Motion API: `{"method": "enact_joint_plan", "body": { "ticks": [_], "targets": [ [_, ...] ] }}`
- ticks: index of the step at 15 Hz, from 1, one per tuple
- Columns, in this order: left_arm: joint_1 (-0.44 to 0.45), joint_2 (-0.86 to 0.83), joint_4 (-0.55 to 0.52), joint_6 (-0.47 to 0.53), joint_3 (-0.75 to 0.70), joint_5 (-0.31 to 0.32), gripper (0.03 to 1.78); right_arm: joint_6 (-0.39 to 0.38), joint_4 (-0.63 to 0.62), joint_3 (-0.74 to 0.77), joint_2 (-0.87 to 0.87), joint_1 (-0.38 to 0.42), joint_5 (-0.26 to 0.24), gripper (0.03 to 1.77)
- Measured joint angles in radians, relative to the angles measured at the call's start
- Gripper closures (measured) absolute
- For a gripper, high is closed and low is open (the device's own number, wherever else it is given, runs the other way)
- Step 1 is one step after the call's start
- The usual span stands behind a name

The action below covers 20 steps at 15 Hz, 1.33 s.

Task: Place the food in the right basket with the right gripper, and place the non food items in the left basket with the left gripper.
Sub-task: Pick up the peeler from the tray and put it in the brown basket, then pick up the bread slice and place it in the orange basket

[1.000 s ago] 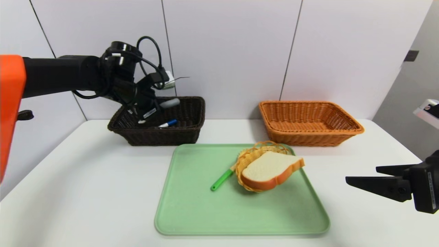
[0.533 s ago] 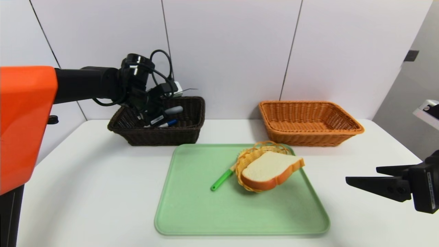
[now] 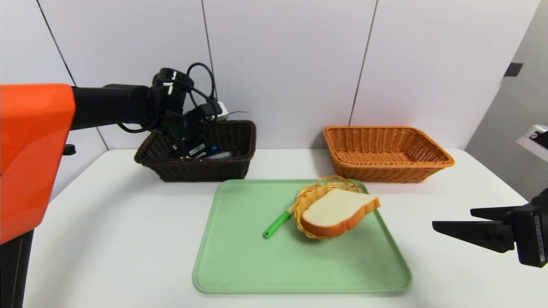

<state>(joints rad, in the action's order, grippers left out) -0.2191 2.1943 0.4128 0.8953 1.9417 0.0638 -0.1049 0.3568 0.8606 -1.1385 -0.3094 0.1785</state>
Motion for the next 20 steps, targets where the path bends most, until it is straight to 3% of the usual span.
{"method": "enact_joint_plan", "body": {
  "ticks": [4,8,11,14,16,20],
  "targets": [
    [-0.002,-0.030,-0.017,-0.144,0.013,0.003,0.64,0.000,-0.001,0.000,0.002,0.000,0.000,0.10],
    [-0.035,-0.107,-0.044,-0.428,0.011,-0.013,0.42,0.000,-0.001,0.005,0.005,-0.001,0.000,0.10],
    [-0.142,-0.179,0.006,-0.682,-0.009,-0.054,0.32,0.000,-0.001,0.003,0.006,0.000,-0.002,0.10],
    [-0.298,-0.239,0.060,-0.874,-0.039,-0.176,0.25,0.000,-0.001,0.007,0.007,0.000,-0.002,0.10],
    [-0.385,-0.271,0.103,-0.952,-0.060,-0.253,0.22,0.000,-0.002,0.009,0.007,0.000,-0.001,0.10],
    [-0.472,-0.352,0.115,-1.024,-0.143,-0.266,0.17,-0.004,-0.003,0.013,-0.003,0.000,-0.003,0.10]
  ]
}}
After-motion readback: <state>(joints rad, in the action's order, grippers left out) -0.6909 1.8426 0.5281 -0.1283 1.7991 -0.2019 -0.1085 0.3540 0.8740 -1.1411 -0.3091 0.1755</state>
